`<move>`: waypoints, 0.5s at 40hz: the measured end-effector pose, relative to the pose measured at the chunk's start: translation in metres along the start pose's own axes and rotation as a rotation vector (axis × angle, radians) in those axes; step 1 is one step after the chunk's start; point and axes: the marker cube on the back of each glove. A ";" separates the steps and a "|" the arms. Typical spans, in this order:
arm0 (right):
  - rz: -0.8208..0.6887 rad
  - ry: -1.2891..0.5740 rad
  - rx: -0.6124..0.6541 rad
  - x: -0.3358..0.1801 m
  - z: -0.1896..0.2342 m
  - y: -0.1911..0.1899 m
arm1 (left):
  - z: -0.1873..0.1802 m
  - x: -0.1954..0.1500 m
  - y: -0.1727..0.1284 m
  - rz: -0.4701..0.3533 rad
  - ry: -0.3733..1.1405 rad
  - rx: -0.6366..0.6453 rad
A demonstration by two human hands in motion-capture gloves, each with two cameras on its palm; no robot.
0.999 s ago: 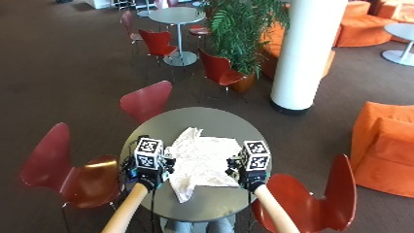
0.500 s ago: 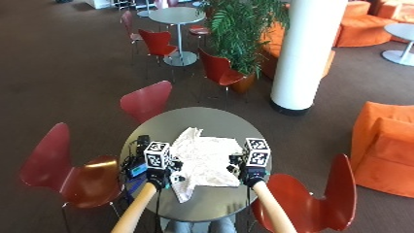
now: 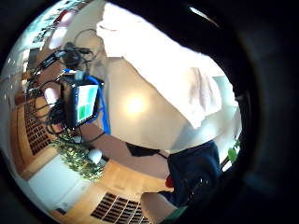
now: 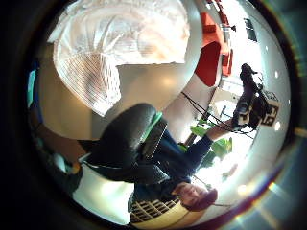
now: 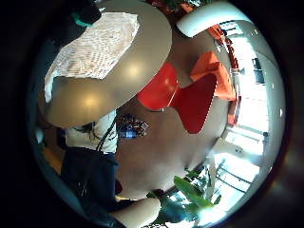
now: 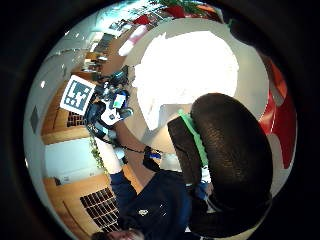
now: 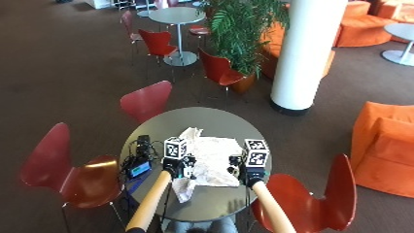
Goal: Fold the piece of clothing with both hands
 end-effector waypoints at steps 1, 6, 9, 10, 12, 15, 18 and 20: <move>0.000 0.002 -0.002 0.002 0.003 -0.004 | 0.000 0.005 0.008 -0.011 -0.011 -0.021; 0.002 0.004 -0.035 0.001 0.012 -0.009 | 0.022 0.007 0.001 -0.034 -0.050 -0.065; -0.002 0.007 -0.049 0.001 0.017 -0.014 | 0.036 0.006 -0.008 -0.023 -0.054 -0.081; -0.002 0.008 -0.051 0.001 0.019 -0.016 | 0.040 0.005 -0.009 -0.033 -0.056 -0.090; 0.003 0.011 -0.055 0.002 0.023 -0.021 | 0.045 0.003 -0.012 -0.069 -0.064 -0.095; 0.011 0.010 -0.056 0.002 0.026 -0.028 | 0.053 0.004 -0.015 -0.090 -0.068 -0.107; 0.002 0.006 -0.062 -0.001 0.027 -0.031 | 0.060 0.007 -0.013 -0.078 -0.061 -0.168; 0.001 0.004 -0.069 -0.003 0.027 -0.032 | 0.064 0.008 -0.015 -0.053 -0.063 -0.188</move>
